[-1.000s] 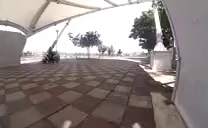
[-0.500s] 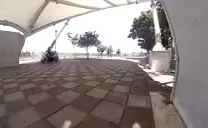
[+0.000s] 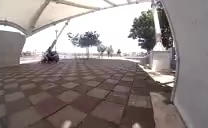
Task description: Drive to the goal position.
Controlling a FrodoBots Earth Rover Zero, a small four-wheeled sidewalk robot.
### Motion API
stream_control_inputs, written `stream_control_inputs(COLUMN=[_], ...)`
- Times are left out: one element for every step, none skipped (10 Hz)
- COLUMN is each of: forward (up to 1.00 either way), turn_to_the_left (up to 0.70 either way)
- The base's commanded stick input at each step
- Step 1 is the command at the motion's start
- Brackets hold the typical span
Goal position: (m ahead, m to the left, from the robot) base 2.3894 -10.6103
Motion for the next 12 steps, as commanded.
stream_control_inputs(forward=[0.00,0.00,0.00,0.00,0.00,0.00,0.00,0.00,0.00,0.00,0.00,0.00], turn_to_the_left=[-0.70,-0.70,-0.70,-0.70,-0.70,-0.70,-0.70,-0.70,-0.70,-0.70,-0.70,-0.70])
